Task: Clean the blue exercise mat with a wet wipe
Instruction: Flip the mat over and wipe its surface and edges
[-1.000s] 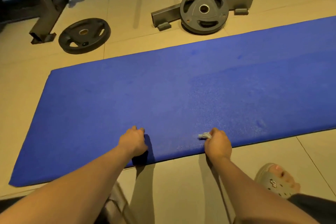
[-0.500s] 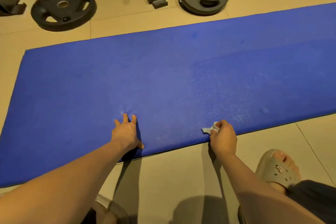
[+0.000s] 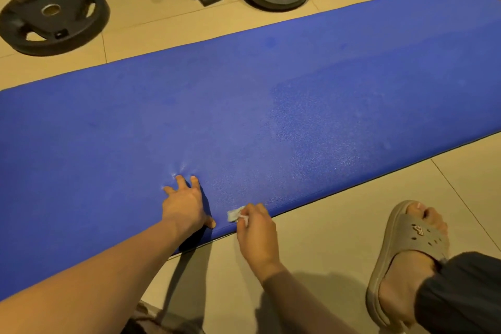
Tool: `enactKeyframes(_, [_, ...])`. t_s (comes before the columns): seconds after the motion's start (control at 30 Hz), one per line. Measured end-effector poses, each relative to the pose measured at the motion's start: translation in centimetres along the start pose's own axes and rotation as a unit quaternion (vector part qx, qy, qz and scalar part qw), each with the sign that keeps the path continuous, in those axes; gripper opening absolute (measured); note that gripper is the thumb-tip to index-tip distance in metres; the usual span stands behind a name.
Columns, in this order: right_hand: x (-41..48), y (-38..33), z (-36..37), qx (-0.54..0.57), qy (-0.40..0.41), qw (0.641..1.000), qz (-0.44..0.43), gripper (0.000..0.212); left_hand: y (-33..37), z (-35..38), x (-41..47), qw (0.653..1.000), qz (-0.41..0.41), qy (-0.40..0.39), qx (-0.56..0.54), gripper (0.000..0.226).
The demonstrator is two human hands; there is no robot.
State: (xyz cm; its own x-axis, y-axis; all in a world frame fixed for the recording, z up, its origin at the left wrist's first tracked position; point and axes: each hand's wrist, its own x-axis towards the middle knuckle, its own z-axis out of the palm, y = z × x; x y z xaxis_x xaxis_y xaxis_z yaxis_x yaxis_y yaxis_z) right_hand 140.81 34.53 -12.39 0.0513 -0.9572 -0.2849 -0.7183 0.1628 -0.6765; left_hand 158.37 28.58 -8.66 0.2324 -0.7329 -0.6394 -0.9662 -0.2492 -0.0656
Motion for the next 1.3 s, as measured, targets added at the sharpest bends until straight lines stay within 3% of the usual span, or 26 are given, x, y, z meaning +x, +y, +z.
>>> enactKeyframes(0.07, [1.0, 1.3, -1.4, 0.006, 0.025, 1.000, -0.005, 0.007, 0.0, -0.1, -0.1, 1.000, 0.005, 0.002, 0.004, 0.137])
enactKeyframes(0.2, [3.7, 4.8, -7.0, 0.030, 0.157, 0.982, 0.097, 0.007, 0.0, -0.1, -0.3, 1.000, 0.007, 0.008, 0.007, 0.135])
enactKeyframes(0.3, [4.3, 5.3, -7.7, 0.006, 0.190, 0.973, 0.129, 0.012, 0.0, -0.1, -0.3, 1.000, 0.007, 0.010, 0.004, 0.134])
enactKeyframes(0.4, [3.2, 3.3, -4.3, 0.024, 0.154, 0.982, 0.110, 0.013, -0.1, 0.0, -0.3, 1.000, 0.006, 0.013, 0.000, 0.134])
enactKeyframes(0.53, [1.5, 0.0, -0.4, -0.025, 0.002, 0.999, -0.025, 0.018, -0.2, 0.1, -0.3, 1.000, 0.003, 0.012, -0.004, 0.136])
enactKeyframes(0.6, [1.9, -0.4, -1.0, -0.080, -0.034, 0.994, -0.069, 0.017, -0.1, 0.1, -0.2, 1.000, 0.003, 0.012, -0.005, 0.136])
enactKeyframes(0.67, [3.3, 0.5, -2.8, -0.121, -0.001, 0.990, -0.077, 0.015, -0.1, 0.1, -0.3, 1.000, 0.001, 0.015, -0.004, 0.134])
enactKeyframes(0.8, [7.7, 4.6, -8.7, -0.190, 0.132, 0.973, 0.013, 0.011, 0.0, 0.2, -0.4, 1.000, 0.000, 0.018, 0.001, 0.133])
enactKeyframes(0.87, [8.9, 6.0, -10.9, -0.212, 0.162, 0.963, 0.046, 0.012, 0.0, 0.2, -0.4, 1.000, -0.002, 0.019, 0.006, 0.134])
enactKeyframes(1.03, [7.6, 3.0, -8.0, -0.176, 0.103, 0.978, 0.037, 0.020, 0.1, 0.3, -0.4, 1.000, -0.005, 0.023, 0.006, 0.134])
enactKeyframes(1.17, [4.5, -1.4, -2.3, -0.148, 0.024, 0.986, -0.071, 0.022, 0.2, 0.2, -0.4, 1.000, -0.009, 0.018, 0.009, 0.135])
enactKeyframes(1.3, [4.3, -0.4, -2.0, -0.185, -0.011, 0.965, -0.184, 0.027, 0.4, 0.0, -0.5, 1.000, -0.010, 0.013, 0.007, 0.137])
